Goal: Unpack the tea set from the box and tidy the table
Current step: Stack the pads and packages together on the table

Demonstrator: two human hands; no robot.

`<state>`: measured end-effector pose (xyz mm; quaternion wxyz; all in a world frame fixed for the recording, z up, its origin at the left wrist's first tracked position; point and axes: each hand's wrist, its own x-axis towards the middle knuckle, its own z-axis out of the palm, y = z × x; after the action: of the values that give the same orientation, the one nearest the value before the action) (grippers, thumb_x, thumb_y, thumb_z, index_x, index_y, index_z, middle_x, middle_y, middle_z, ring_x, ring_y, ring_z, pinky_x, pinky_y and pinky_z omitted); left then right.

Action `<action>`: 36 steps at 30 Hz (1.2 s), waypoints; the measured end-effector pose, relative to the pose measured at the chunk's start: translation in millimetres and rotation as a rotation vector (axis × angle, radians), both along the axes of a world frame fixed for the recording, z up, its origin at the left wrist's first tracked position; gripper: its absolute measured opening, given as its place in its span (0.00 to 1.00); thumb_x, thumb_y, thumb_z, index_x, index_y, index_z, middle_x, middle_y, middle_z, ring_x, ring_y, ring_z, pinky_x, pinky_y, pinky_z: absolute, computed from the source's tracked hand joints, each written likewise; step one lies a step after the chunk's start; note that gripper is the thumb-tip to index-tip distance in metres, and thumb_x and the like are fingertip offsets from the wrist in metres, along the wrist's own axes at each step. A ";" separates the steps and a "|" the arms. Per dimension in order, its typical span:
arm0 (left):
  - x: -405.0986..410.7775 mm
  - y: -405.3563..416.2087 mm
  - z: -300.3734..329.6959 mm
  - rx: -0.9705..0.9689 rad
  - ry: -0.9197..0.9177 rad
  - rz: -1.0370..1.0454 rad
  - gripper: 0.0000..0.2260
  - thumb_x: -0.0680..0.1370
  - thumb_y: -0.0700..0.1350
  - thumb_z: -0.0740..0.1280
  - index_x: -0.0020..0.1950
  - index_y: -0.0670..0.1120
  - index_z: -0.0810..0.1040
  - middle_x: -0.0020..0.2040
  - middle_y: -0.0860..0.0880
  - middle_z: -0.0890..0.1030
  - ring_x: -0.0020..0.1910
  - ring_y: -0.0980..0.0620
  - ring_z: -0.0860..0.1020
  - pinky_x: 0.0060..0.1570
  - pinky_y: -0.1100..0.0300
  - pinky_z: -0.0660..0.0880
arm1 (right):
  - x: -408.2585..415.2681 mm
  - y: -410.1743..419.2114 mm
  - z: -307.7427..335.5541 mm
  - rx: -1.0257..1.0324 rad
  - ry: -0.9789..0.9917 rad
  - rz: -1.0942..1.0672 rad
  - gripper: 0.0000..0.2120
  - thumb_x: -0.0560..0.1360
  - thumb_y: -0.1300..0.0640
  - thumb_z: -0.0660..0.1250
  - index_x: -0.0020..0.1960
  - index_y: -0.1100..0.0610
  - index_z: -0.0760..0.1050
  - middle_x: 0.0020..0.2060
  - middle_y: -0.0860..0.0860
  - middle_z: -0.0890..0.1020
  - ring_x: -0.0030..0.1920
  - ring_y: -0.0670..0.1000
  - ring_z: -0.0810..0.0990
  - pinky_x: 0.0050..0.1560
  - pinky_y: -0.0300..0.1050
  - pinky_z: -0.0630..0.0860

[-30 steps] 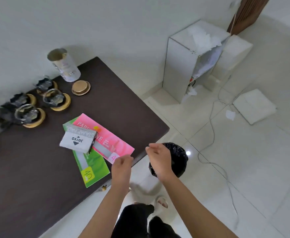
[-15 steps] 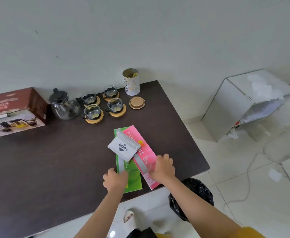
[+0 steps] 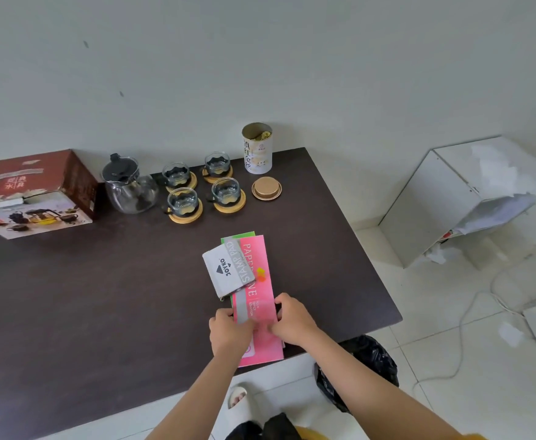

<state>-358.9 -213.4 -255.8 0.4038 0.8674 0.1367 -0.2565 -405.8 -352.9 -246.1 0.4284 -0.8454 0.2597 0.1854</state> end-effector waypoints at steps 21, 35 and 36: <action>19.4 7.9 18.3 -0.230 0.146 0.056 0.16 0.65 0.40 0.79 0.48 0.42 0.76 0.43 0.47 0.83 0.37 0.48 0.83 0.37 0.53 0.80 | -7.7 -9.4 19.8 0.305 0.094 -0.126 0.09 0.80 0.51 0.53 0.56 0.53 0.68 0.47 0.51 0.80 0.39 0.49 0.79 0.37 0.44 0.71; 15.4 20.2 6.1 -0.039 -0.011 -0.090 0.12 0.71 0.43 0.73 0.49 0.45 0.73 0.42 0.50 0.79 0.38 0.55 0.77 0.32 0.61 0.72 | -15.5 -13.8 9.1 -0.036 -0.081 0.119 0.15 0.74 0.47 0.69 0.57 0.53 0.75 0.46 0.48 0.80 0.42 0.45 0.78 0.47 0.47 0.79; 15.4 20.4 5.8 -0.030 -0.028 -0.104 0.12 0.71 0.44 0.73 0.50 0.46 0.73 0.41 0.51 0.79 0.38 0.55 0.77 0.33 0.60 0.72 | -14.6 -12.5 8.3 -0.052 -0.093 0.119 0.16 0.73 0.47 0.71 0.57 0.53 0.75 0.49 0.48 0.80 0.42 0.43 0.77 0.48 0.46 0.79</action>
<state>-343.4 -193.0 -250.0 0.4048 0.8707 0.0820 -0.2670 -420.4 -365.4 -237.8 0.4059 -0.8779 0.1937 0.1643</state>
